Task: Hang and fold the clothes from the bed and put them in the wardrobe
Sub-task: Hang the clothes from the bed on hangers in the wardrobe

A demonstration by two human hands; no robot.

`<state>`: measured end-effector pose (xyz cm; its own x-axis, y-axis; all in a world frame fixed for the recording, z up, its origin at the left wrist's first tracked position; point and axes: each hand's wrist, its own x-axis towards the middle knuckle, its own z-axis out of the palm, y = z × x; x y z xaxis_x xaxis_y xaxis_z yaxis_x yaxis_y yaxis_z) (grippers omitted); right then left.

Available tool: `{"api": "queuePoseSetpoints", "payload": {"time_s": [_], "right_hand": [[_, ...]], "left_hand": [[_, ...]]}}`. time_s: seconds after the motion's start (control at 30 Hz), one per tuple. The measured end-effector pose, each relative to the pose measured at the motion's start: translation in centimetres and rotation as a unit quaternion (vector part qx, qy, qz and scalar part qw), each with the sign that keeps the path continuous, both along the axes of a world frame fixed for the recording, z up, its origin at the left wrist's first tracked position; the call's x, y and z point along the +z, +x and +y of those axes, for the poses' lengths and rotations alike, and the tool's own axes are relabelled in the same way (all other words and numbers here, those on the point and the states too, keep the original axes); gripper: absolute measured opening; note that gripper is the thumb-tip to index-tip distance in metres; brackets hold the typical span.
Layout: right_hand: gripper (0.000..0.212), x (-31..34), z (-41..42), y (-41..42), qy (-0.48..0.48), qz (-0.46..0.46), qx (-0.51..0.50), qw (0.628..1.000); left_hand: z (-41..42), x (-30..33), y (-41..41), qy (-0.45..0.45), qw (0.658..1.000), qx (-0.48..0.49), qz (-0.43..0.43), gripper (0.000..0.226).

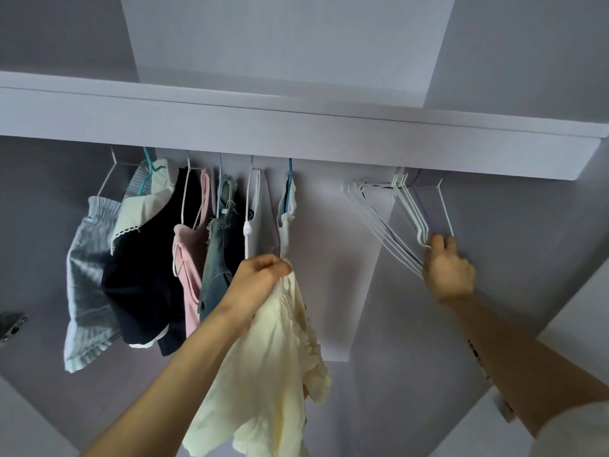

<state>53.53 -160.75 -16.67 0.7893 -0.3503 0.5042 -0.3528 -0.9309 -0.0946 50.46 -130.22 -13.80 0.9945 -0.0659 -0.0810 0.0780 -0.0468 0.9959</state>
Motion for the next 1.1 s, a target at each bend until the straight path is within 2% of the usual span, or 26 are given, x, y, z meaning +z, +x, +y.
{"api": "queuePoseSetpoints", "payload": {"time_s": [0.1, 0.2, 0.27, 0.4, 0.67, 0.8, 0.9, 1.0, 1.1], "right_hand": [[0.018, 0.7, 0.3, -0.1, -0.046, -0.009, 0.058, 0.997], [0.008, 1.2, 0.6, -0.3, -0.078, -0.008, 0.088, 0.993], [0.008, 1.3, 1.1, -0.3, -0.096, -0.017, 0.093, 0.991], [0.023, 1.5, 2.0, 0.1, -0.109, -0.016, 0.083, 0.99], [0.012, 2.5, 2.7, -0.3, -0.168, 0.013, 0.085, 0.982], [0.026, 3.6, 3.4, -0.6, -0.216, 0.144, 0.027, 0.965], [0.039, 3.8, 4.0, -0.7, -0.244, 0.17, 0.031, 0.954], [0.038, 3.8, 4.3, -1.2, -0.213, 0.158, 0.037, 0.964], [0.032, 4.3, 4.5, -1.6, -0.122, 0.063, 0.044, 0.99]], "left_hand": [[-0.1, 0.1, -0.2, 0.018, 1.0, -0.003, -0.014, 0.026], [0.0, 0.4, -0.4, 0.032, 0.999, -0.009, -0.024, 0.025], [0.3, 0.5, -0.9, 0.036, 0.999, -0.014, -0.026, 0.021], [1.1, 0.4, -1.7, 0.059, 0.998, -0.023, -0.021, 0.016], [1.8, -0.2, -2.5, 0.072, 0.997, -0.024, -0.009, 0.02], [1.6, -0.2, -2.8, 0.079, 0.996, -0.027, -0.012, 0.015], [1.4, 0.0, -3.1, 0.092, 0.995, -0.031, -0.019, 0.013], [1.5, 0.2, -3.3, 0.096, 0.995, -0.032, -0.023, 0.016], [1.9, 0.2, -3.4, 0.098, 0.994, -0.027, -0.03, 0.015]]}}
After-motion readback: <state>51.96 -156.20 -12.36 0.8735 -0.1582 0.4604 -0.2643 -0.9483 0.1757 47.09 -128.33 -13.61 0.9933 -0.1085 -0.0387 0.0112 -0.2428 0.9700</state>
